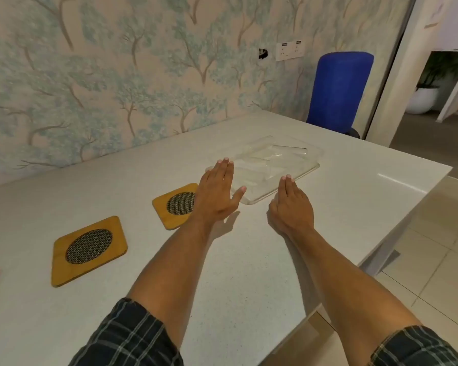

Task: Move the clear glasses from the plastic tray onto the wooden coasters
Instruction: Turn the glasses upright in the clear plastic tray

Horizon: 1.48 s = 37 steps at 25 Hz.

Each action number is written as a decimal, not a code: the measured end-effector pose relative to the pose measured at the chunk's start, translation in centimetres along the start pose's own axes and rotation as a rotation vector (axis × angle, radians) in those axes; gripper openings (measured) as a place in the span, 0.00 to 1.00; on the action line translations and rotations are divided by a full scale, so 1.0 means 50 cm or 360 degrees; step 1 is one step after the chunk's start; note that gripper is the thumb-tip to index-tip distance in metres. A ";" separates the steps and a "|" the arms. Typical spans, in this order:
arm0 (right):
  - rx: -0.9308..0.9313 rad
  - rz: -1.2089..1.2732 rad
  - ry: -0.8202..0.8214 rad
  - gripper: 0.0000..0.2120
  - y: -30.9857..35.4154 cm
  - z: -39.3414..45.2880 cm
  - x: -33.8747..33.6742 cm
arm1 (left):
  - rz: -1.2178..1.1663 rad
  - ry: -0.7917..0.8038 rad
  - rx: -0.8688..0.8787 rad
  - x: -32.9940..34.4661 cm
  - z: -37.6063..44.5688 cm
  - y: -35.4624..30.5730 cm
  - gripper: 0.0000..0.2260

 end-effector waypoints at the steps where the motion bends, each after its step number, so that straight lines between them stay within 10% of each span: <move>1: 0.0070 -0.0016 0.0053 0.33 -0.008 0.002 0.010 | -0.0002 -0.0023 -0.0001 -0.004 0.015 -0.005 0.34; 8: 0.0209 -0.0052 0.0413 0.38 -0.026 0.003 0.050 | -0.0133 0.0115 -0.0045 -0.001 0.119 -0.033 0.27; 21: 0.0195 -0.0024 0.0277 0.39 -0.030 0.020 0.057 | 0.0122 0.0495 0.0117 0.119 0.266 -0.063 0.31; 31: 0.0235 -0.0035 0.0269 0.40 -0.037 0.020 0.068 | 0.0427 0.0417 0.0293 0.171 0.288 -0.104 0.29; 37: 0.0221 -0.0014 0.0277 0.40 -0.032 0.022 0.057 | 0.0000 0.0259 0.0195 0.116 0.312 -0.045 0.32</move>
Point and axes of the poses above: each hand's wrist, its own z-axis towards the middle knuckle, its own x-axis out of the palm, y = z × x, the point moved 8 cm from there along z, towards the middle knuckle, and after that the axes turned 1 degree about -z, right-handed, at the moved point
